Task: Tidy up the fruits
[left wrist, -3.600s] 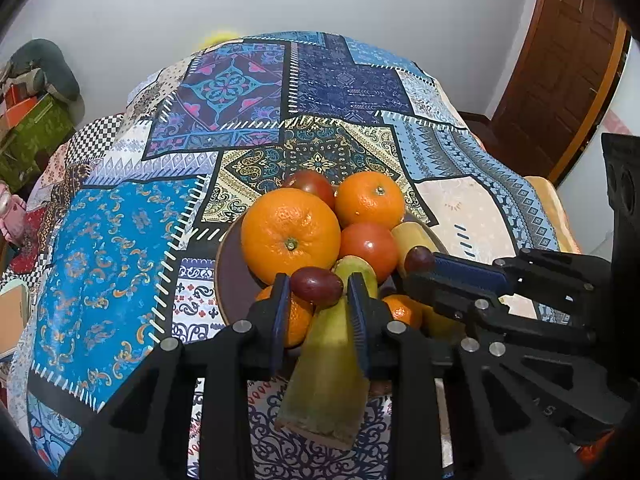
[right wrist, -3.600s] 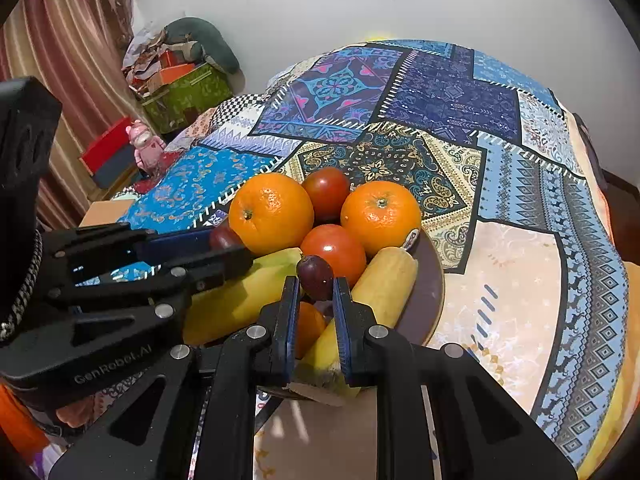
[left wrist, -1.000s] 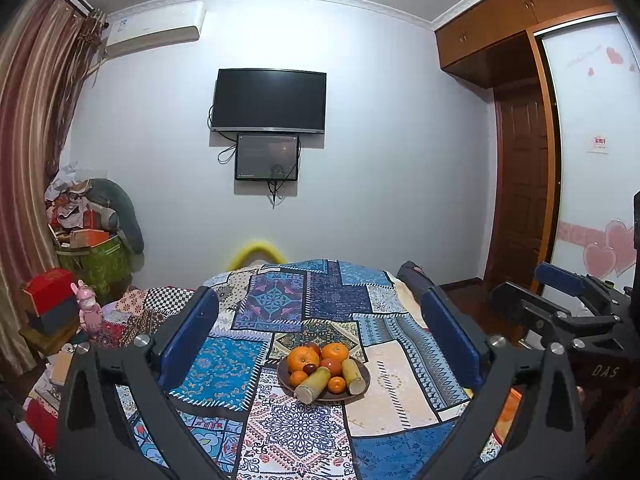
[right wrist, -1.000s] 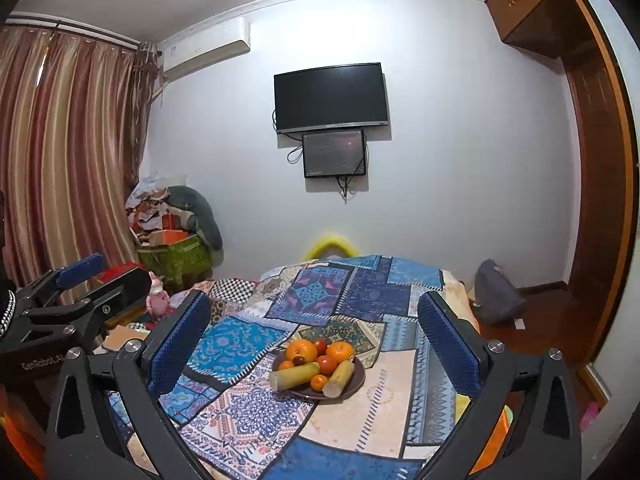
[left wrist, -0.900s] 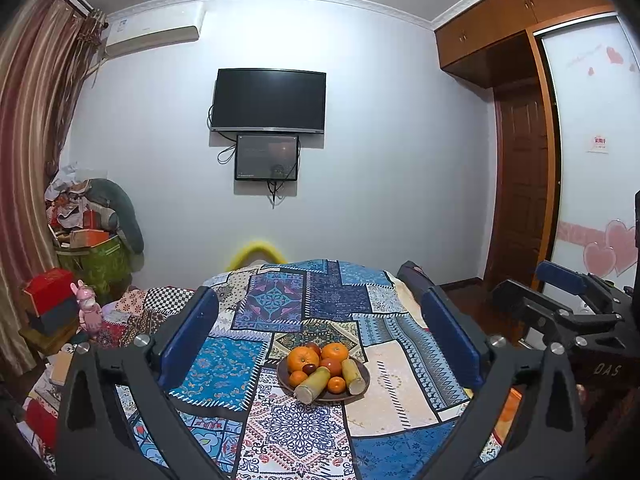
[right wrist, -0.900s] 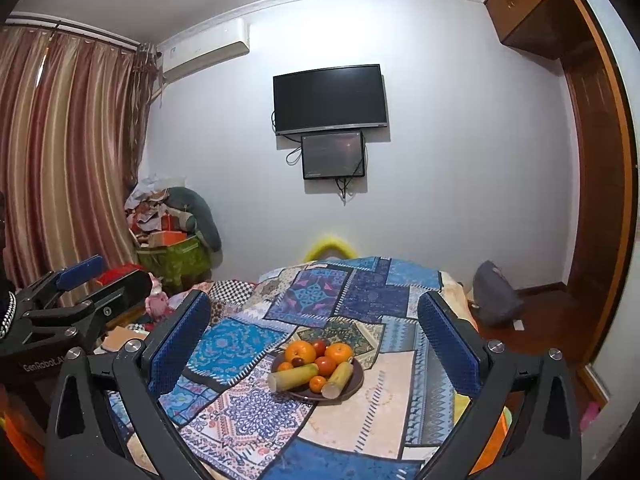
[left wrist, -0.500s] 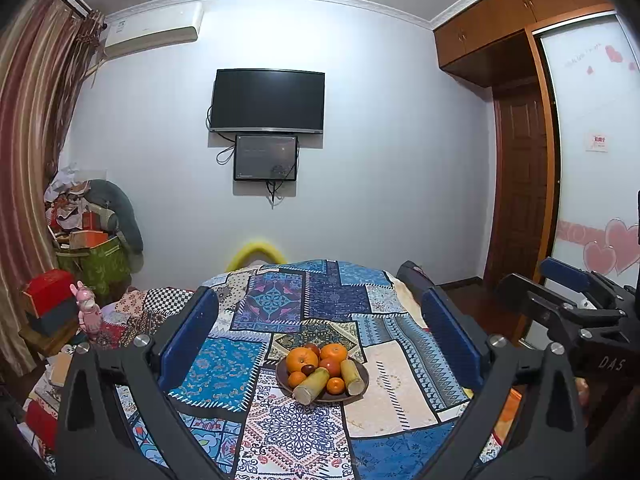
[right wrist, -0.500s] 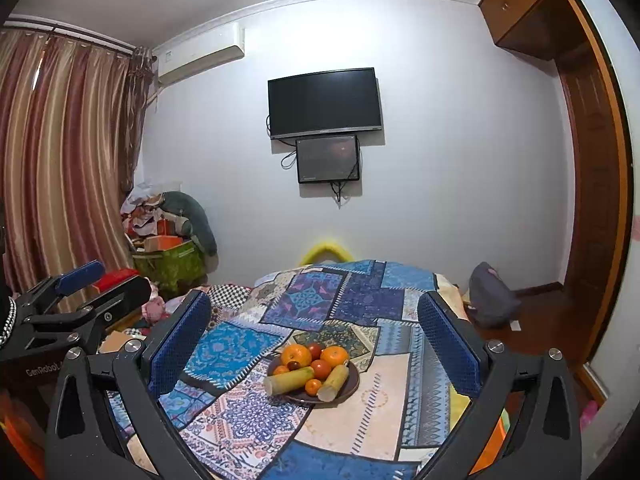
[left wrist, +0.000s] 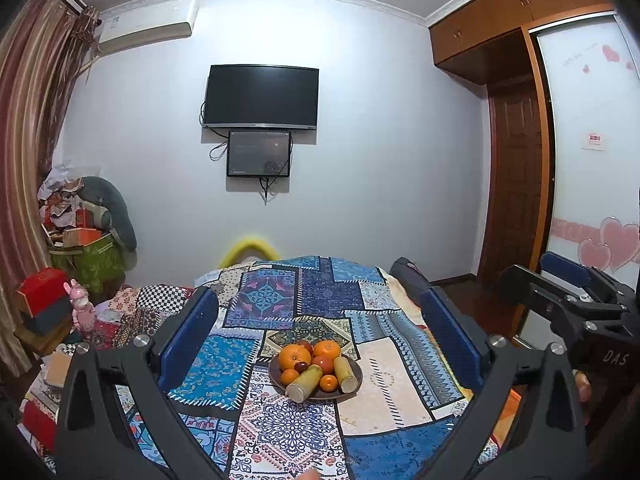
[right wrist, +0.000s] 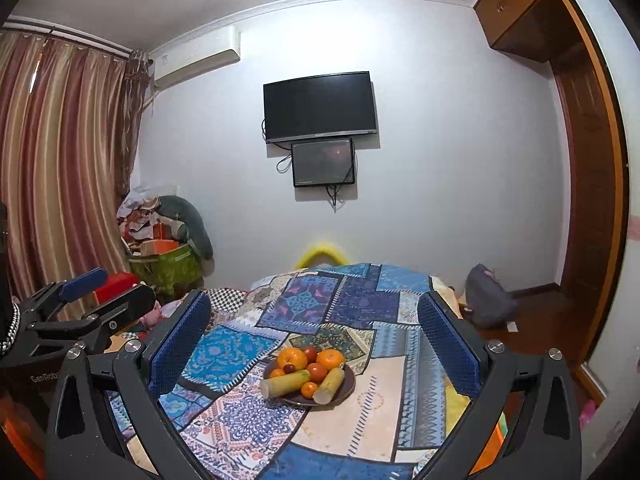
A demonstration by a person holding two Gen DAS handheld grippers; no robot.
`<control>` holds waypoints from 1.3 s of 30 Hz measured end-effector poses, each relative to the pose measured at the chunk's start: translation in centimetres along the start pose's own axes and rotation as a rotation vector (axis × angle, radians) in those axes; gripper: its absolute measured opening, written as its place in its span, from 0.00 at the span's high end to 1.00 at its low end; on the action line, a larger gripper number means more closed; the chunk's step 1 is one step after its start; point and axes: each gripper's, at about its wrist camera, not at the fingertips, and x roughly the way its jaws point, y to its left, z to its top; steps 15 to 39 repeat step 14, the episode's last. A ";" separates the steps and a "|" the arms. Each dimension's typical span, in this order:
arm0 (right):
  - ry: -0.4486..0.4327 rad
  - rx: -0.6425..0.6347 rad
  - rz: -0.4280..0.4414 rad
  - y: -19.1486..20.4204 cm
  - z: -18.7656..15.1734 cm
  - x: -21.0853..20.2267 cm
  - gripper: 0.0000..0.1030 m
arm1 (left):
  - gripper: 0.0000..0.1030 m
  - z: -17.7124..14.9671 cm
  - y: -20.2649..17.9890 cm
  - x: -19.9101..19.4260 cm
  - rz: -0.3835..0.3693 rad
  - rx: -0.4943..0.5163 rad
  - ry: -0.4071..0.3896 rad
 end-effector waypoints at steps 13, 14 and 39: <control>0.007 0.000 -0.006 -0.1 -0.1 0.1 0.00 | 0.00 0.0 0.0 0.2 -0.007 0.001 0.007; 0.007 0.000 -0.007 -0.1 -0.1 0.1 0.00 | 0.00 0.0 0.0 0.2 -0.007 0.000 0.008; 0.007 0.000 -0.007 -0.1 -0.1 0.1 0.00 | 0.00 0.0 0.0 0.2 -0.007 0.000 0.008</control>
